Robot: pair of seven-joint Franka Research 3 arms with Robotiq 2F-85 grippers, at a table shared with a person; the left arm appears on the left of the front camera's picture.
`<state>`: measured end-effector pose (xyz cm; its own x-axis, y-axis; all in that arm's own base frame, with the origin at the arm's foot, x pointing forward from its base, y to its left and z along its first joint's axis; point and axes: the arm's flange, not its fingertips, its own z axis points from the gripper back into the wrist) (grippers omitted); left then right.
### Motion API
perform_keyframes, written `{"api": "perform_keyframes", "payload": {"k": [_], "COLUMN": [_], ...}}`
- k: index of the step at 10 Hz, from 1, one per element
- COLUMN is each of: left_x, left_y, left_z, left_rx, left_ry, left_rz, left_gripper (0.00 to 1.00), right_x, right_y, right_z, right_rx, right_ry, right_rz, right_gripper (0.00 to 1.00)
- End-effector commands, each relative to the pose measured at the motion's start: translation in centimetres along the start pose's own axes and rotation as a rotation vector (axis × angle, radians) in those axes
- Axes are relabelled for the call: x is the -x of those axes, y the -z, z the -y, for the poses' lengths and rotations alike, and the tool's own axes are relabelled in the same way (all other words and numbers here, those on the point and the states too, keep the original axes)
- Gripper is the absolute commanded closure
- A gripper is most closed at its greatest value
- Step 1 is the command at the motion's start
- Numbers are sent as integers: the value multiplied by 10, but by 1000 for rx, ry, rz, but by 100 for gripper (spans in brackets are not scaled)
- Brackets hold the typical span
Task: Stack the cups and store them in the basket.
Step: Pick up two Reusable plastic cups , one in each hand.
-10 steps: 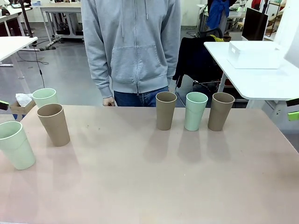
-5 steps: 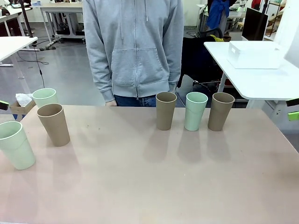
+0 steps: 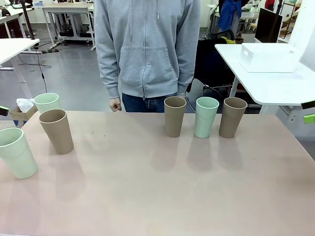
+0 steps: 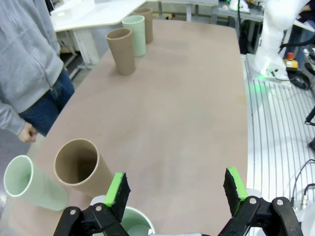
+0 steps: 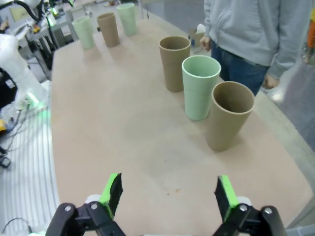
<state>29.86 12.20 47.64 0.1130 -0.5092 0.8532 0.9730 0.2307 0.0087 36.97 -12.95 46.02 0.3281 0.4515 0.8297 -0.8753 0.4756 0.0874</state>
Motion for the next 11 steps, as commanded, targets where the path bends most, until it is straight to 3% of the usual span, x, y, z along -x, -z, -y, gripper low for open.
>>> {"api": "perform_keyframes", "payload": {"k": [1,4,5,7,11], "left_x": [1,23,36,70,148], "left_y": [-35,-113,-135,-165,-152], "left_z": [-4,-19,-35,-60,-114], "left_rx": [48,129,69,104,194], "left_ry": [59,103,108,116,123], "left_rz": [21,49,54,126,216], "left_gripper": [0,0,0,0,0], "right_x": [-13,-6,0,14,52], "right_y": [-1,-1,2,20,67], "right_z": [51,99,114,146,186], "right_rx": [-83,-145,-141,-138,-172], "right_ry": [-68,-104,-138,-161,-192], "right_rz": [49,127,143,175,229], "right_gripper": [0,0,0,0,0]}}
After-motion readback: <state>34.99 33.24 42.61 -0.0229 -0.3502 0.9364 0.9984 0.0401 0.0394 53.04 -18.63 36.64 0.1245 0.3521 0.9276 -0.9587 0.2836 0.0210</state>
